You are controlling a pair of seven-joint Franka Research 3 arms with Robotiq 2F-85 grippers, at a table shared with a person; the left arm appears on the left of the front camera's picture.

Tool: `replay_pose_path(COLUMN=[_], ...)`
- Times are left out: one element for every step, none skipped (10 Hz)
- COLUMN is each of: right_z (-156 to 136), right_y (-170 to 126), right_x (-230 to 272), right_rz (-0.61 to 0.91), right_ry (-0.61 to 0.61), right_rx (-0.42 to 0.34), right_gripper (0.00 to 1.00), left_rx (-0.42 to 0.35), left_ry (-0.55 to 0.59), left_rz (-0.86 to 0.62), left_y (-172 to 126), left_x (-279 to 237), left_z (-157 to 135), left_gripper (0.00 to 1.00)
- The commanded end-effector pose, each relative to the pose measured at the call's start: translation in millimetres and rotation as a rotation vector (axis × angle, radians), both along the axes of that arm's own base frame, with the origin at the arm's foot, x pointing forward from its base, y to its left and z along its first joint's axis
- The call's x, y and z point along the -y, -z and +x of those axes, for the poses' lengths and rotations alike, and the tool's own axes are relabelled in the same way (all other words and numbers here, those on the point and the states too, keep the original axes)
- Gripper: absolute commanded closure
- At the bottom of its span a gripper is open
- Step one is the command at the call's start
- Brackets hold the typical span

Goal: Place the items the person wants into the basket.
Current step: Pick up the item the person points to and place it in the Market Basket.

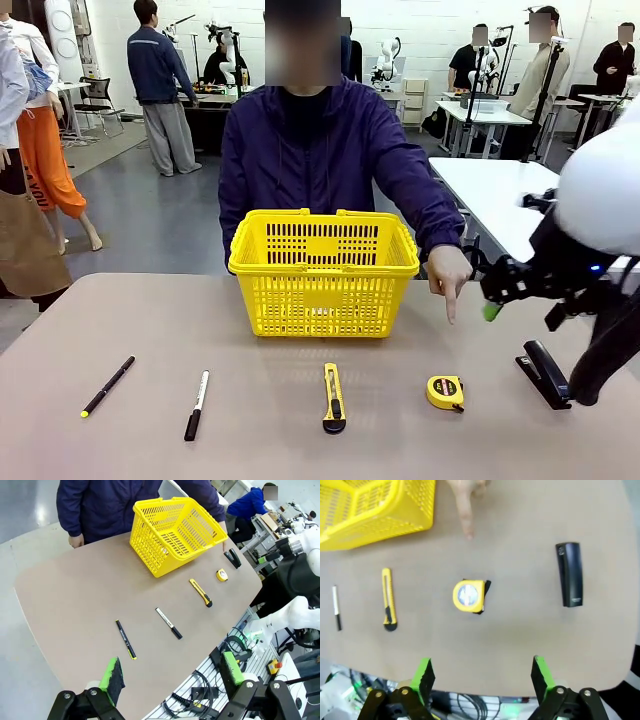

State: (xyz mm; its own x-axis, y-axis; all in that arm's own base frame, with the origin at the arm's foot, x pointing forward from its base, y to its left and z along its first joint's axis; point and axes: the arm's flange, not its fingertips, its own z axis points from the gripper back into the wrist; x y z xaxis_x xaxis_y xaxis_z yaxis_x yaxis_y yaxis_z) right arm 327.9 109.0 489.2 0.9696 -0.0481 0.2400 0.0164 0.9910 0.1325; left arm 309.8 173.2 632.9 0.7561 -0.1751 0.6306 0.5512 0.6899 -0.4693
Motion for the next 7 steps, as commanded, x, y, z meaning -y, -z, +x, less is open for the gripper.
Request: replay_pose_path(right_z=[-5.0,-2.5,0.1,7.8,7.8,7.8,7.8], right_y=[28.6,30.0,29.0,12.8,12.8,12.8,12.8], right_x=[-11.3,-13.6,-11.6,-14.9,-14.9,-14.9,-14.9], right_rz=[-0.051,-0.055,-0.039,-0.034,-0.034,-0.034,-0.034], right_ry=[0.046,0.065,0.069,0.027,0.027,0.027,0.027], right_rx=[0.007,0.020,0.022,0.004,0.004,0.004,0.004], right_gripper=[0.00,0.00,0.00,0.00,0.00,0.00,0.00], left_rx=[0.009,0.009,0.009,0.009,0.009,0.009,0.009], left_ry=[0.000,0.000,0.000,0.000,0.000,0.000,0.000], left_rz=[-0.011,-0.011,-0.011,-0.011,-0.011,-0.011,-0.011], left_y=[-1.1,-1.1,-1.1,-1.1,-1.1,-1.1,-1.1], left_x=[0.6,0.6,0.6,0.6,0.6,0.6,0.6], left_z=[1.4,1.4,1.4,1.4,1.4,1.4,1.4], left_gripper=[0.00,0.00,0.00,0.00,0.00,0.00,0.00])
